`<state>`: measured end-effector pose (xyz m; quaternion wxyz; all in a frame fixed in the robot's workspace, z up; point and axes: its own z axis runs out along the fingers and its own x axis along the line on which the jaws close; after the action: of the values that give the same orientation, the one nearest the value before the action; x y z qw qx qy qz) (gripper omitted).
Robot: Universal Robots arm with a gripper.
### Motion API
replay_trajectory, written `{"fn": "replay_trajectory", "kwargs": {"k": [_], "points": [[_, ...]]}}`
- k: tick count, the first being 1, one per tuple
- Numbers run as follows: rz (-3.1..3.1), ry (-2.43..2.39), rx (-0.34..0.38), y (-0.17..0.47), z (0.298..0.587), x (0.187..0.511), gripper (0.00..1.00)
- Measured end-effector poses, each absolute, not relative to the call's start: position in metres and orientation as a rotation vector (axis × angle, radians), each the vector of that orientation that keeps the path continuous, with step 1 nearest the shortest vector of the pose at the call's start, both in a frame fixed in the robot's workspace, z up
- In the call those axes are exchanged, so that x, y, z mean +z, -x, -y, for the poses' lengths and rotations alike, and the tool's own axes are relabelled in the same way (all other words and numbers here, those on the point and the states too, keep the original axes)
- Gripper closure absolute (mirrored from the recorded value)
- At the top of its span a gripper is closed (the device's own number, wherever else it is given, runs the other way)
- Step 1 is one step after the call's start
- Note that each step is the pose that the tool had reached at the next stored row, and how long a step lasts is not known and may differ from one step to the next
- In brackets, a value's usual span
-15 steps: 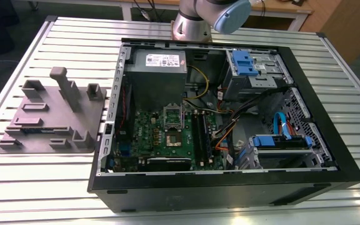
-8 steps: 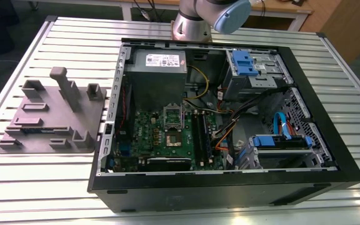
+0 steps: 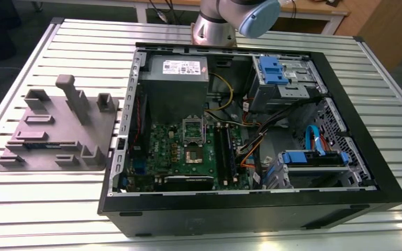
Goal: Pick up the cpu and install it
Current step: 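Pick up the cpu and move it towards the insertion slot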
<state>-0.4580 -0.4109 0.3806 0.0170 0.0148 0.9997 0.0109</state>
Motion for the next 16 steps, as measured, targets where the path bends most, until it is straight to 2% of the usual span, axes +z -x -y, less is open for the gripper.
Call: {"fn": "replay_trajectory", "kwargs": {"k": [16], "points": [[-3.107,-0.046,0.034,0.4544,0.4109,0.3806,0.53]]}}
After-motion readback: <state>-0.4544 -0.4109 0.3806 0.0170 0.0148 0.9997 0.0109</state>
